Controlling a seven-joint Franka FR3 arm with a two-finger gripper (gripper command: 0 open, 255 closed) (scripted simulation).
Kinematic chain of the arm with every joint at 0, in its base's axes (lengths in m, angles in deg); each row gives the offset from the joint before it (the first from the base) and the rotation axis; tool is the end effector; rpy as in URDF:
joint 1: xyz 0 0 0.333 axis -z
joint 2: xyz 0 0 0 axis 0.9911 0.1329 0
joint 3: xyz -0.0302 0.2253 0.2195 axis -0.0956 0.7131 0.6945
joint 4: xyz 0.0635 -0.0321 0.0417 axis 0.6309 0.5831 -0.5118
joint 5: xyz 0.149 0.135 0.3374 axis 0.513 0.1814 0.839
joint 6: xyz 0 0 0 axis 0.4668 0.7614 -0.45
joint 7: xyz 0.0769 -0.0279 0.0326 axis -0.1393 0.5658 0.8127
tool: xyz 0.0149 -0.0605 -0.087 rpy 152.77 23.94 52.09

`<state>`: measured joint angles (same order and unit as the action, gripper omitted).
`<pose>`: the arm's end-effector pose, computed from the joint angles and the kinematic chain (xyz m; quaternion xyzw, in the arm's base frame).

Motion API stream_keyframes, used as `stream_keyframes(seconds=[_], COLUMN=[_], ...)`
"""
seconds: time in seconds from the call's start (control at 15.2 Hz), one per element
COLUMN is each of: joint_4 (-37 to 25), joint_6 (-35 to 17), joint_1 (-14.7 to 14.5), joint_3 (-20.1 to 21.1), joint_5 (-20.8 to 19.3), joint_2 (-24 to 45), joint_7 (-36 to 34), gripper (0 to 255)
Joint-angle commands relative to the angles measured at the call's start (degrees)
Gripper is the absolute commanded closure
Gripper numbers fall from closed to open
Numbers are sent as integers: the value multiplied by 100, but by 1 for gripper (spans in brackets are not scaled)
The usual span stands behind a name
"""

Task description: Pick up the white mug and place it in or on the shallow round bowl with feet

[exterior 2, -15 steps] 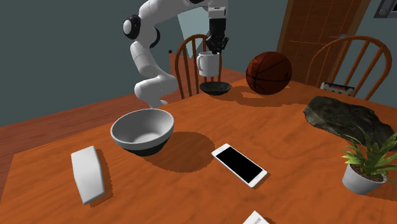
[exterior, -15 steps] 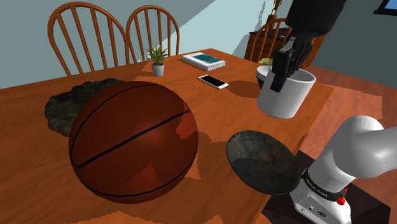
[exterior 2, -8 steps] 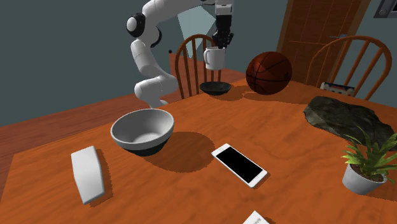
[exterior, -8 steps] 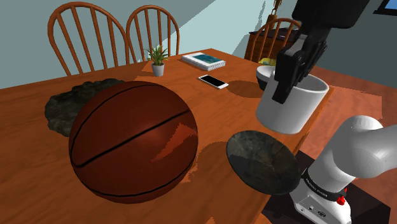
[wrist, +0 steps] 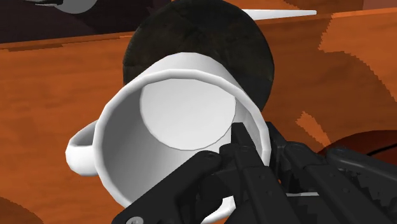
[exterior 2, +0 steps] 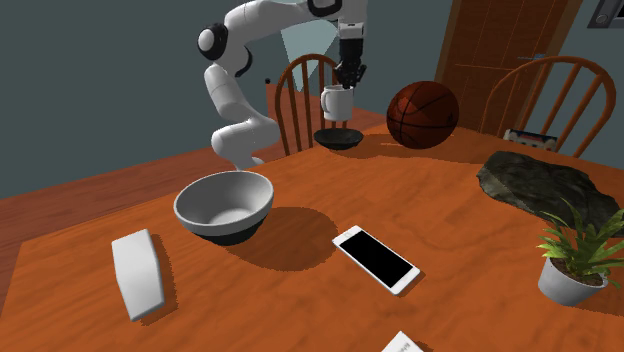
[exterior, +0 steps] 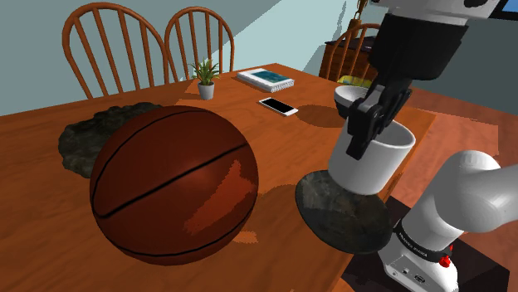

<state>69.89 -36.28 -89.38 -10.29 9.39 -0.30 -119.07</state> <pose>0.1515 0.3299 0.6435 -0.9996 -0.0201 -0.0200 0.0011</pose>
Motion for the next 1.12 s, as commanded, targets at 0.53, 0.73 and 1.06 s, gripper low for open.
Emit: stream_keyframes(seconds=[0.53,0.73,1.06], joint_4=[912,1101,1101], joint_6=[-625,-767,-766], joint_1=[-136,-164,-163], joint_3=[177,229,229], joint_5=[218,272,272], joint_2=[-306,-357,-358], joint_7=[98,116,116], gripper=[255,255,255])
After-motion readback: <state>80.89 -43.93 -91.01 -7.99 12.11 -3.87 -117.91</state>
